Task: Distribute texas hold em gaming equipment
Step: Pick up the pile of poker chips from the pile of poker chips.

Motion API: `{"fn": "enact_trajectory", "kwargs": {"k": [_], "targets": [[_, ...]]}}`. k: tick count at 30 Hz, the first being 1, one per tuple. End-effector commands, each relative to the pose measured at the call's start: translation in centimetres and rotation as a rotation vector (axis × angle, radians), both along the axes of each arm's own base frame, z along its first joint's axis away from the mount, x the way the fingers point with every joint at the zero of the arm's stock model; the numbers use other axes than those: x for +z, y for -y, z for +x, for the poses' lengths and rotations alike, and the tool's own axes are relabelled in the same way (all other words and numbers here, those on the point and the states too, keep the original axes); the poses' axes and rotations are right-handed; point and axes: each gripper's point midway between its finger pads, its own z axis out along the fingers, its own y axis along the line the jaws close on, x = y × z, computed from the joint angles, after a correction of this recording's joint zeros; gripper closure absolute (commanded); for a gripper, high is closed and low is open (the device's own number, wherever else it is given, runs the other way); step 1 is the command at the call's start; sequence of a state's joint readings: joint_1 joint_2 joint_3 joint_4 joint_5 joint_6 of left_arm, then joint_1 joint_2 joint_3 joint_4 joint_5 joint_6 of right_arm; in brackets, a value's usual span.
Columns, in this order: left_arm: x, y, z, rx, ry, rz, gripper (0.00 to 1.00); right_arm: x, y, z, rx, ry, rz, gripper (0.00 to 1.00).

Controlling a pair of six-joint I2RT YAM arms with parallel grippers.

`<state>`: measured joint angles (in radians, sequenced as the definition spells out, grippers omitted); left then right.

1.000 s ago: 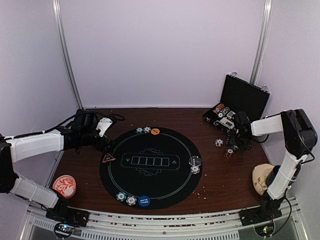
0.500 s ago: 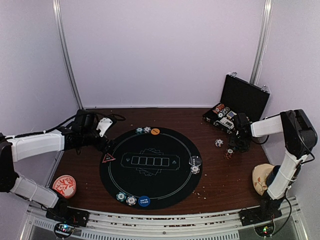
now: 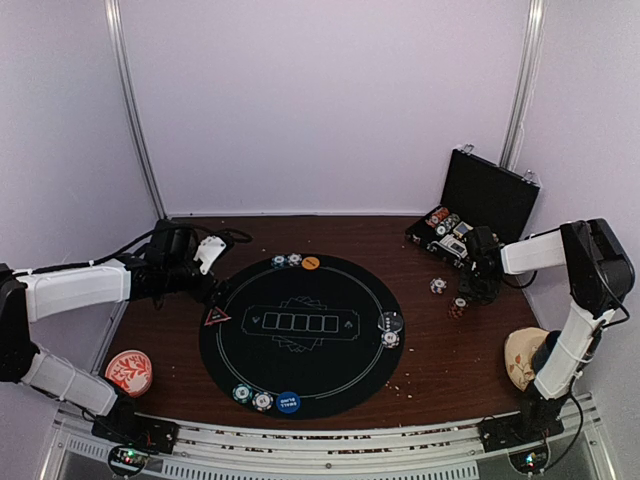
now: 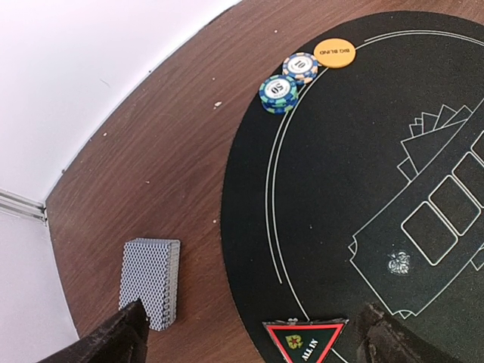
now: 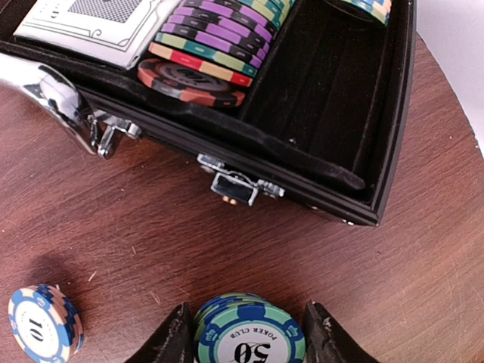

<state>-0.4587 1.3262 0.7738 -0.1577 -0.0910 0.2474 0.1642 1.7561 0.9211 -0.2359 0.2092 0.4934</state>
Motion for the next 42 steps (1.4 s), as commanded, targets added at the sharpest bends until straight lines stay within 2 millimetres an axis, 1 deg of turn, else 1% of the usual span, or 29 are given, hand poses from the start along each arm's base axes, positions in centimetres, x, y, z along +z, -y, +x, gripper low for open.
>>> {"fn": "enact_trajectory", "kwargs": {"k": [1, 6, 10, 15, 24, 28, 32, 35, 38, 42], "targets": [[0.2, -0.1, 0.7, 0.021, 0.022, -0.017, 0.02, 1.1, -0.1, 0.4, 0.006, 0.028, -0.015, 0.53], [0.1, -0.1, 0.7, 0.023, 0.021, -0.015, 0.02, 1.2, -0.3, 0.6, 0.010, 0.033, -0.006, 0.60], [0.0, -0.1, 0.8, 0.025, 0.021, -0.013, 0.02, 1.5, -0.5, 0.6, 0.015, 0.039, -0.003, 0.67], [0.0, -0.2, 0.8, 0.029, 0.020, -0.011, 0.02, 2.2, -0.6, 0.7, 0.014, 0.052, -0.015, 0.70], [-0.1, -0.2, 0.9, 0.032, 0.019, -0.009, 0.02, 4.9, -0.4, 1.2, 0.004, 0.112, -0.041, 0.70], [-0.2, -0.2, 0.9, 0.033, 0.018, -0.007, 0.02, 6.0, -1.1, 1.4, 0.024, 0.134, -0.037, 0.71], [-0.2, -0.2, 0.9, 0.033, 0.018, -0.006, 0.02, 7.6, -3.0, 1.5, 0.072, 0.161, -0.041, 0.70], [-0.3, -0.2, 0.9, 0.033, 0.016, -0.005, 0.02, 8.9, -4.9, 1.4, 0.121, 0.169, -0.050, 0.71], [-0.4, -0.2, 0.9, 0.031, 0.014, -0.003, 0.02, 10.4, -7.5, 0.9, 0.186, 0.184, -0.064, 0.71], [-0.5, -0.2, 0.9, 0.030, 0.011, -0.002, 0.02, 11.9, -11.7, -0.5, 0.288, 0.208, -0.067, 0.70]]}}
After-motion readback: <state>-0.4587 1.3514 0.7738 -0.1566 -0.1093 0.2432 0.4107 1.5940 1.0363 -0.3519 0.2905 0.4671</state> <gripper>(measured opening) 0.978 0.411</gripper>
